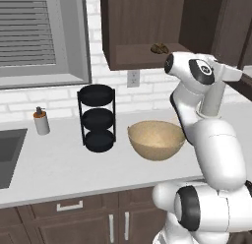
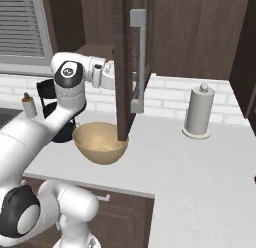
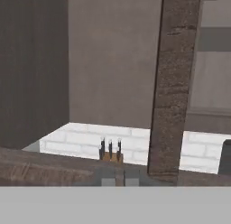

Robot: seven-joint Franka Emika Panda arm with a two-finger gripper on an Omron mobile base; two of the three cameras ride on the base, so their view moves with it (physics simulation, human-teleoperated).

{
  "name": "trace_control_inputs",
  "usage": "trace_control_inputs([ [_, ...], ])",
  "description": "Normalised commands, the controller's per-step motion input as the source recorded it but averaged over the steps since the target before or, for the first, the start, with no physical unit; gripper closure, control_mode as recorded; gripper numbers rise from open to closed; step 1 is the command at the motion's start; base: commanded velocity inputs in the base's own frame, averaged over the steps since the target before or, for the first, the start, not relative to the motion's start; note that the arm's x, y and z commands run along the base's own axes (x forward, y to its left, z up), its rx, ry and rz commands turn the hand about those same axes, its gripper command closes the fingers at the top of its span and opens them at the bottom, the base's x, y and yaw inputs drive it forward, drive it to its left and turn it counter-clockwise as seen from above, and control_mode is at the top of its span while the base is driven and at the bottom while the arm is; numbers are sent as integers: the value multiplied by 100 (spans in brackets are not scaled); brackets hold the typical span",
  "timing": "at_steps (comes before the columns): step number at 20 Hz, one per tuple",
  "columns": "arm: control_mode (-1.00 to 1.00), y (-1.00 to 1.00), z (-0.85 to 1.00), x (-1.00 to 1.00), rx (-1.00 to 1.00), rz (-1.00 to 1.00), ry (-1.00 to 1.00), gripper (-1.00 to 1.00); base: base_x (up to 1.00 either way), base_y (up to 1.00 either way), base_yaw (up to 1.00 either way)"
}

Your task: Open the cabinet, pick up the bread from the cabinet and place it in the basket. Then move the basket to the dining counter.

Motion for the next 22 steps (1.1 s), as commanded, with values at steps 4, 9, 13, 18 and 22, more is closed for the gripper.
trace_control_inputs([
  [4,-100,-100,-7,73,6,-15,1,100,0,0,0],
  [9,-100,-42,0,-9,5,-3,-12,100,0,0,0],
  [13,-100,65,11,-87,-1,9,-21,100,0,0,0],
  [18,-100,97,14,-39,-5,36,0,100,0,0,0],
  [22,-100,44,77,-2,-17,51,4,100,0,0,0],
])
